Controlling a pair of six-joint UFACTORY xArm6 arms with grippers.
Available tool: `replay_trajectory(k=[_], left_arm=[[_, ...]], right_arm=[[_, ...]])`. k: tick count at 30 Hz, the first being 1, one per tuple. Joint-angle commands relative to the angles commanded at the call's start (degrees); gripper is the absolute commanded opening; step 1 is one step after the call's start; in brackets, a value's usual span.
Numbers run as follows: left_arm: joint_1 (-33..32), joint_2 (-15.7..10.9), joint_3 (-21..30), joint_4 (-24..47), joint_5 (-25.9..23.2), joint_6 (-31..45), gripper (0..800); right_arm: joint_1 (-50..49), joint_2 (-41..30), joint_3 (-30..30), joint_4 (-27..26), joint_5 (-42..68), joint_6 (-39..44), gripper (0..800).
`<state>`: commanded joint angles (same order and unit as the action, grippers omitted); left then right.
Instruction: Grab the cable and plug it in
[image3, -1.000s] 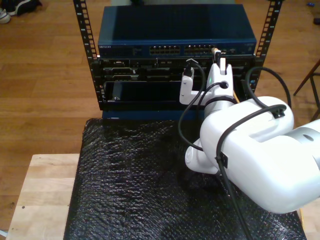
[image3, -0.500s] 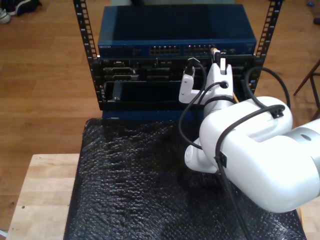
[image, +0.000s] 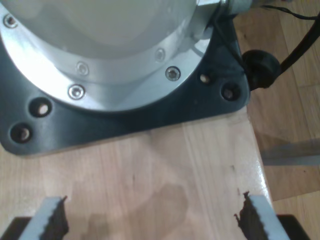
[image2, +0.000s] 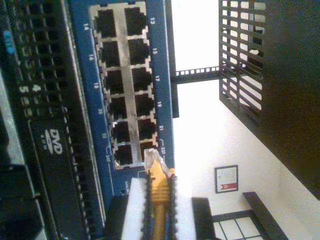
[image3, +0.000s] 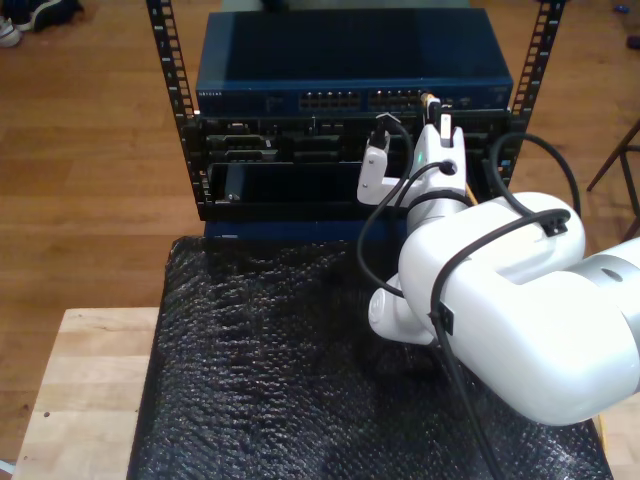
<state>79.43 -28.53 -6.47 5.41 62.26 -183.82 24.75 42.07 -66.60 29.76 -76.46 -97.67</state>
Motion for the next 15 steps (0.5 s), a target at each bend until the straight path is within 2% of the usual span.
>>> replay_trajectory(k=[15], left_arm=[[0.00,0.00,0.00,0.00,0.00,0.00,800]], right_arm=[[-0.44,0.62,-0.97,-0.09,0.09,0.00,0]])
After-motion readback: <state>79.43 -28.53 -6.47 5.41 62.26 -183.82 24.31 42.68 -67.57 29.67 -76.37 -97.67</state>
